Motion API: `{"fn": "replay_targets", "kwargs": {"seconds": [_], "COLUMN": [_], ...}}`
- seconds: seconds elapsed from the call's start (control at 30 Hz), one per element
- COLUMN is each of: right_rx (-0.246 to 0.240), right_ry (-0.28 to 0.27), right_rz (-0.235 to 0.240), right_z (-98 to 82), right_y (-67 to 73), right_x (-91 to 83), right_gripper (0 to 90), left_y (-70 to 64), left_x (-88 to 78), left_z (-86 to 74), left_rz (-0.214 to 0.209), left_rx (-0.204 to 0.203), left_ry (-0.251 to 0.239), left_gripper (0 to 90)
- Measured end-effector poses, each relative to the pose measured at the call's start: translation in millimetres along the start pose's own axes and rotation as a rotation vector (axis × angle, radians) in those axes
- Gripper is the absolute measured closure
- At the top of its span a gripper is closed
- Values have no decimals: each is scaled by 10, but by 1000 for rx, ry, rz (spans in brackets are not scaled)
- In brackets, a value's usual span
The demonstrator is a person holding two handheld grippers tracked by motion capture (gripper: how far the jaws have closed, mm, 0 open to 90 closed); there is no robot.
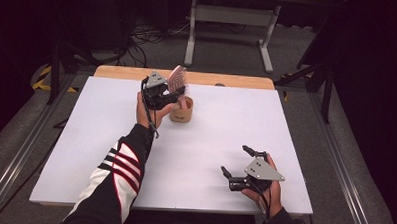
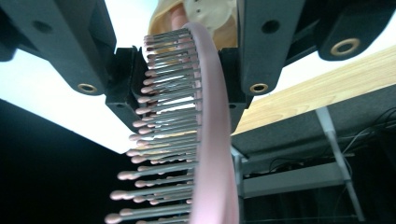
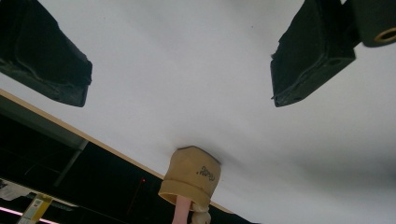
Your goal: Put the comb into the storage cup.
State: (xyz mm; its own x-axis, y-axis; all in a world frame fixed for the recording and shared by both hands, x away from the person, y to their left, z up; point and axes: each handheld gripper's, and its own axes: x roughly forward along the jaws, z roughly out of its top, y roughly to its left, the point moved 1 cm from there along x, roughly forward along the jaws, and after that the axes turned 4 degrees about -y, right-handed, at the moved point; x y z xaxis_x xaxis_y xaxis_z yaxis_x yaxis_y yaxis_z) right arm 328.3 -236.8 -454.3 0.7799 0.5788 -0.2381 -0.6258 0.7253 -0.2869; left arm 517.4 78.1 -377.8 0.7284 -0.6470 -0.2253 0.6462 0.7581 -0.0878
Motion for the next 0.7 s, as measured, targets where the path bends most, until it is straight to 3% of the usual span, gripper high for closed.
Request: {"fn": "replay_targets", "kwargs": {"seconds": [0.23, 0.27, 0.43, 0.7], "right_rx": [-6, -7, -7, -6], "right_ry": [5, 5, 6, 5], "right_rz": [4, 4, 2, 6], "right_z": [-5, -5, -7, -8], "right_y": [10, 9, 9, 9], "right_x": [8, 9, 11, 9], "right_gripper": [62, 62, 62, 62], "left_y": [95, 101, 95, 125], "left_x": [-31, -36, -33, -62], "left_z": [0, -2, 13, 32], "left_rz": [38, 26, 48, 65], "left_rx": [5, -2, 34, 32], "left_ry": [2, 5, 9, 6], "left_gripper": [581, 579, 566, 501]}}
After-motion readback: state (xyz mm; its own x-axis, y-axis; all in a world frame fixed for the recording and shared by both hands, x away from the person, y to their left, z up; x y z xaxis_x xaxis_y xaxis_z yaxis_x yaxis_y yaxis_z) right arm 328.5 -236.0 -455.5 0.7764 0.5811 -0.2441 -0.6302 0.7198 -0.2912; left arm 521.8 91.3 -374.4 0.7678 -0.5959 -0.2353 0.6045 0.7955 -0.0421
